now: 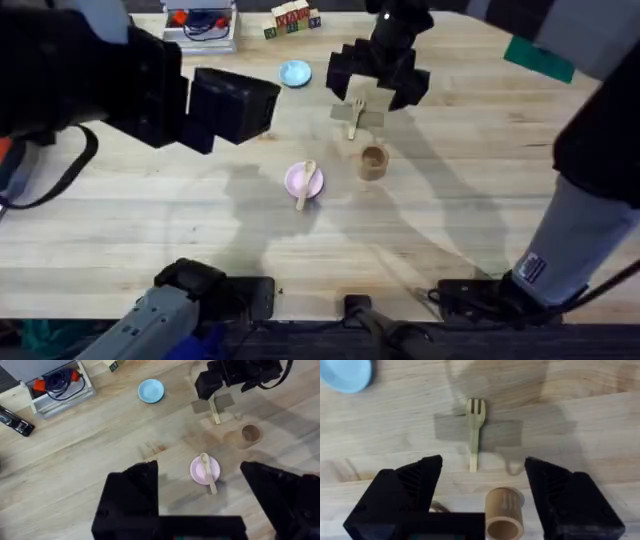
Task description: Pick up a utensil and set it on the pink plate, then put the other utensil in the container.
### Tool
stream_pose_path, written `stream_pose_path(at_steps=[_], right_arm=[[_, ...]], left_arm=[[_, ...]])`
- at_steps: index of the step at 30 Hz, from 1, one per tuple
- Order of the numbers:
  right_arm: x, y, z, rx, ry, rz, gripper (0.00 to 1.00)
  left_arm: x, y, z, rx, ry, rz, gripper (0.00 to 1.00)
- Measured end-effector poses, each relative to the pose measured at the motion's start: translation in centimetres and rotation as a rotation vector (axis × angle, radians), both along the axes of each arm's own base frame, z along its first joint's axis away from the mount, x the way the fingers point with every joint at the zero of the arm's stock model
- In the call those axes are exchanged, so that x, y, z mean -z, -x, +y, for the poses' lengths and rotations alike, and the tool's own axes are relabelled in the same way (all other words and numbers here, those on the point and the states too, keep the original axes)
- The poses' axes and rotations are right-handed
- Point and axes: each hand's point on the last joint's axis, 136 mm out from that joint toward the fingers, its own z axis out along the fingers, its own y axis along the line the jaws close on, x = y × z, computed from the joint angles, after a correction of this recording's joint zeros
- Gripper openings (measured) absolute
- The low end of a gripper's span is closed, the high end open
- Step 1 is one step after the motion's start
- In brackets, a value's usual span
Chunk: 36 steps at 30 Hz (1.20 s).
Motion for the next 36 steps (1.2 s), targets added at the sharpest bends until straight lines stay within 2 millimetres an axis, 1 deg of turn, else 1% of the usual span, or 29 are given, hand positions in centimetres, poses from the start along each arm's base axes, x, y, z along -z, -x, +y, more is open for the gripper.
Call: stream_pose_path(at_steps=[4,8,9,10,18,22,34,36], right_arm=[[1.8,0.0,0.0,0.0,0.019,0.035,0.996],[3.1,-0.2,0.1,0.002,0.028,0.051,0.997],[4.2,-0.3,0.2,0.003,0.034,0.064,0.996],[4.4,-0.3,0.2,0.003,0.036,0.067,0.996],[4.7,-0.7,0.4,0.004,0.03,0.055,0.996],[5.8,-0.6,0.3,0.007,0.042,0.077,0.996],[5.7,-0.8,0.4,0.01,0.042,0.073,0.996],[5.7,-0.8,0.4,0.01,0.043,0.074,0.978]], left_arm=[[0.0,0.0,0.0,0.0,0.0,0.0,0.993],[0.0,0.0,0.0,0.0,0.0,0.0,0.993],[0.0,0.0,0.0,0.0,0.0,0.0,0.993],[0.0,0.0,0.0,0.0,0.0,0.0,0.993],[0.0,0.0,0.0,0.0,0.0,0.0,0.993],[0.0,0.0,0.0,0.0,0.0,0.0,0.993],[0.0,0.0,0.0,0.0,0.0,0.001,0.993],[0.0,0.0,0.0,0.0,0.0,0.001,0.993]])
